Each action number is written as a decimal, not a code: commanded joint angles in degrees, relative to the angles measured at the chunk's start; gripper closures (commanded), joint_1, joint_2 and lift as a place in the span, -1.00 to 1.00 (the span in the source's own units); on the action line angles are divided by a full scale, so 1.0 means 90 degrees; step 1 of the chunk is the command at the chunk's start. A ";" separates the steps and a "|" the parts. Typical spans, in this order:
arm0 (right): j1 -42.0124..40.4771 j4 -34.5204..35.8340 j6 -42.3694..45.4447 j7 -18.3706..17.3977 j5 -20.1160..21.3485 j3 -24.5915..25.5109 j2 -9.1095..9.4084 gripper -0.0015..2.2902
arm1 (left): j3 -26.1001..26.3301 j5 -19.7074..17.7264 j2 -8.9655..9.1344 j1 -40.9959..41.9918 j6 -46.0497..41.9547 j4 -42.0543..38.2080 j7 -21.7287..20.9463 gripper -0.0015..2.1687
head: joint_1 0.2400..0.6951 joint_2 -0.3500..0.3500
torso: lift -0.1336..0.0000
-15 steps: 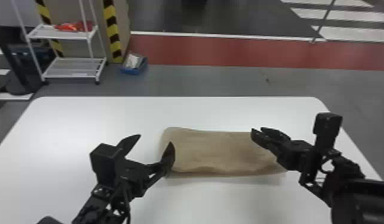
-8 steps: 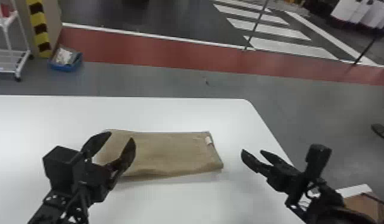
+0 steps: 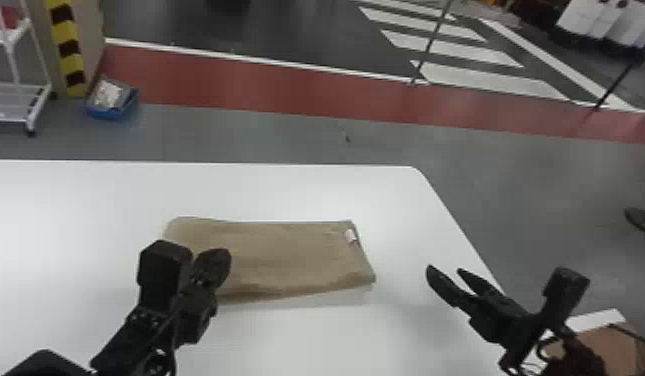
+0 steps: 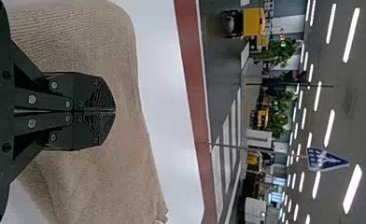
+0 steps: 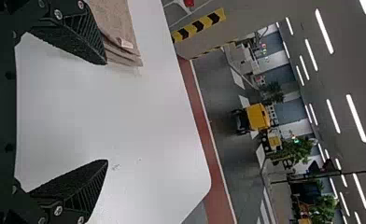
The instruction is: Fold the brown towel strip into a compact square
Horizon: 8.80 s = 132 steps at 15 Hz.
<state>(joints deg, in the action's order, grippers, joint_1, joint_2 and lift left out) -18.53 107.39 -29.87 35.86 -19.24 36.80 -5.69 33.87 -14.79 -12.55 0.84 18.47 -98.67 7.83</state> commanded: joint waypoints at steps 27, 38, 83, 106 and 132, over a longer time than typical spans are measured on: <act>0.3094 -0.1258 -0.4236 -0.0919 0.0800 -0.1901 -0.0618 -0.58 | -0.0101 0.0560 -0.0080 -0.0103 0.0384 0.0016 0.0195 0.90 | 1.00 -0.97 | -0.85; 0.3514 -0.1727 -0.4880 -0.0743 0.1064 -0.2086 -0.0627 -0.18 | -0.0247 0.0530 -0.0168 -0.0171 0.0306 0.0065 0.0136 0.90 | 1.00 -0.86 | -0.85; 0.2421 0.0607 -0.4157 -0.2247 -0.0616 -0.4137 0.0291 0.06 | 0.0046 0.0735 -0.0129 0.0141 0.0150 0.0221 0.0234 0.90 | 1.00 -0.22 | -0.85; 0.0731 0.1711 -0.3650 -0.1534 -0.1671 -0.2653 0.0232 -0.95 | -0.0726 0.0745 -0.0422 0.0874 0.0189 -0.1068 0.0234 0.90 | 1.00 -0.28 | -0.85; 0.1171 -0.0164 -0.2712 -0.1280 -0.0665 -0.2780 0.0252 0.76 | -0.1595 0.0589 -0.0452 0.0688 -0.0826 -0.0492 0.0273 0.90 | 1.00 -0.13 | -0.85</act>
<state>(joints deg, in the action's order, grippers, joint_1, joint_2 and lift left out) -10.35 107.15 -54.29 24.66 -26.19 12.50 -3.45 19.46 -9.49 -16.46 6.94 11.04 -102.99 10.28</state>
